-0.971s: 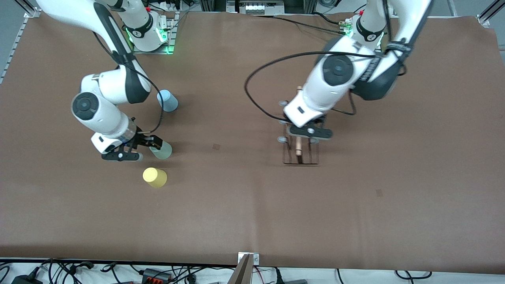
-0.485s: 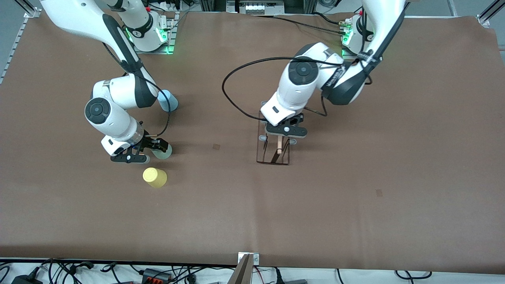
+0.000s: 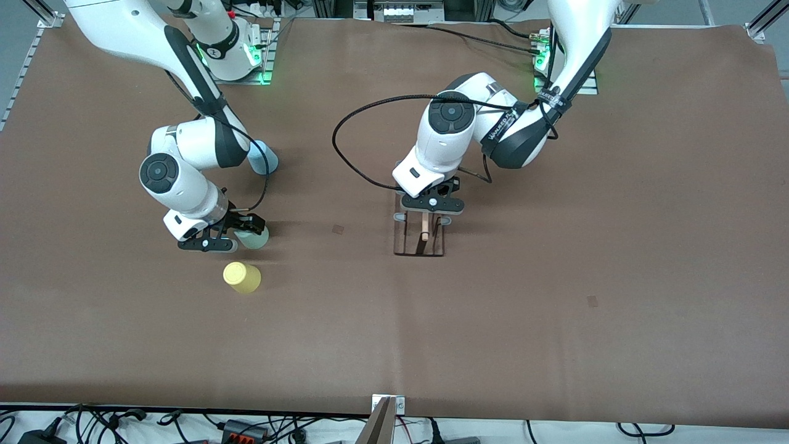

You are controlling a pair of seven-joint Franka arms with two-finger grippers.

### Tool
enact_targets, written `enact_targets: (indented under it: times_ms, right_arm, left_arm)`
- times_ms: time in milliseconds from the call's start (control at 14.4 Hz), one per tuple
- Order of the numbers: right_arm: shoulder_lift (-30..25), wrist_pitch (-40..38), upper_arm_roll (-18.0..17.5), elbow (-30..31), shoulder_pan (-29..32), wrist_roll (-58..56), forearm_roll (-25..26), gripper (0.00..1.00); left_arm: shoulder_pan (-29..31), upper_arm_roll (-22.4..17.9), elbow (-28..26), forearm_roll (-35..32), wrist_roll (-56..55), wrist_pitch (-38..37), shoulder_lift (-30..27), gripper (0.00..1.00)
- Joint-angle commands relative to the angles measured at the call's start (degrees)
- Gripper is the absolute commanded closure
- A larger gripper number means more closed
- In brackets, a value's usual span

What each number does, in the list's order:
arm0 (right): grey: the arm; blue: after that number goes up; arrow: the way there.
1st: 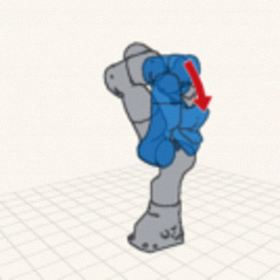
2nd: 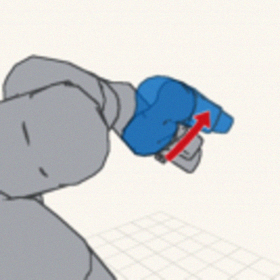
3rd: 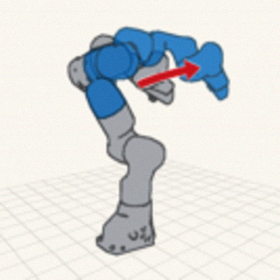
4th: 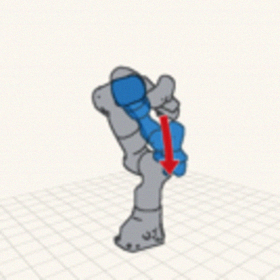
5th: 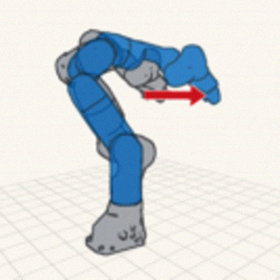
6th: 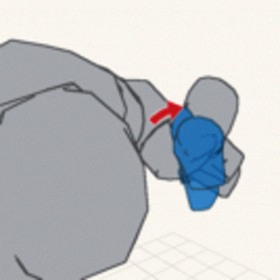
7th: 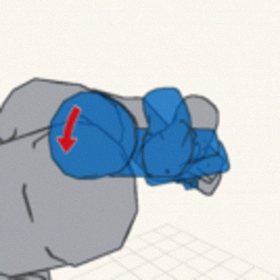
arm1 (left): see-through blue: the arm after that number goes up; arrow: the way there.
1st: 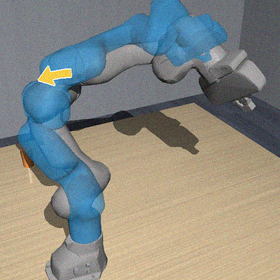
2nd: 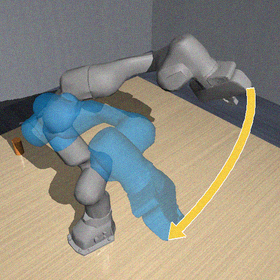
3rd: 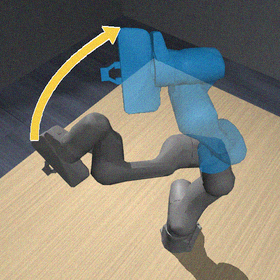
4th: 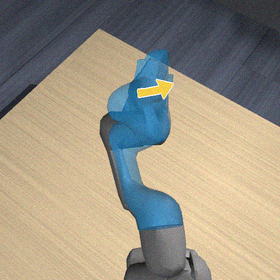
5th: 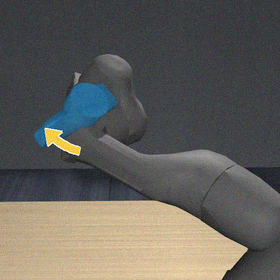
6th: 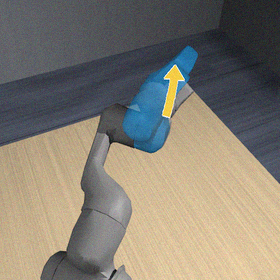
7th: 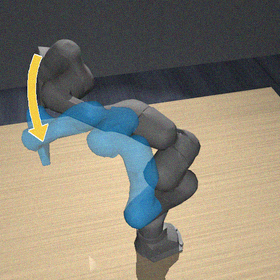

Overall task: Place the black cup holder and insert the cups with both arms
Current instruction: 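Carry the rack to mid-table with the left gripper while the right grasps teal cup, then release the rack with the left gripper while the right gripper lifts the teal cup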

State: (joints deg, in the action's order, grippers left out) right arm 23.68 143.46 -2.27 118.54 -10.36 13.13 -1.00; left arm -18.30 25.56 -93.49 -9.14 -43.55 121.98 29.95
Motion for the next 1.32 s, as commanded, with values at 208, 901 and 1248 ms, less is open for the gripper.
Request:
enact_targets:
  times_ms: [208, 901, 1248]
  right_arm:
    - [-0.6, 1.3, -0.1, 1.5, -0.3, 0.4, -0.6, 0.0]
    - [-0.2, 1.3, -0.1, 1.3, -0.8, 0.3, -0.6, 0.18]
    - [-0.6, 0.6, -0.1, 1.0, -0.4, 0.1, -0.6, 0.84]
  left_arm:
    - [-2.4, -0.4, 2.9, -3.2, -1.9, -0.7, 2.1, 0.91]
    - [-0.3, -0.3, 4.8, -13.5, -0.8, -4.0, -1.3, 0.0]
    - [1.5, 0.8, 8.3, -11.1, 0.1, -20.5, -6.4, 0.0]
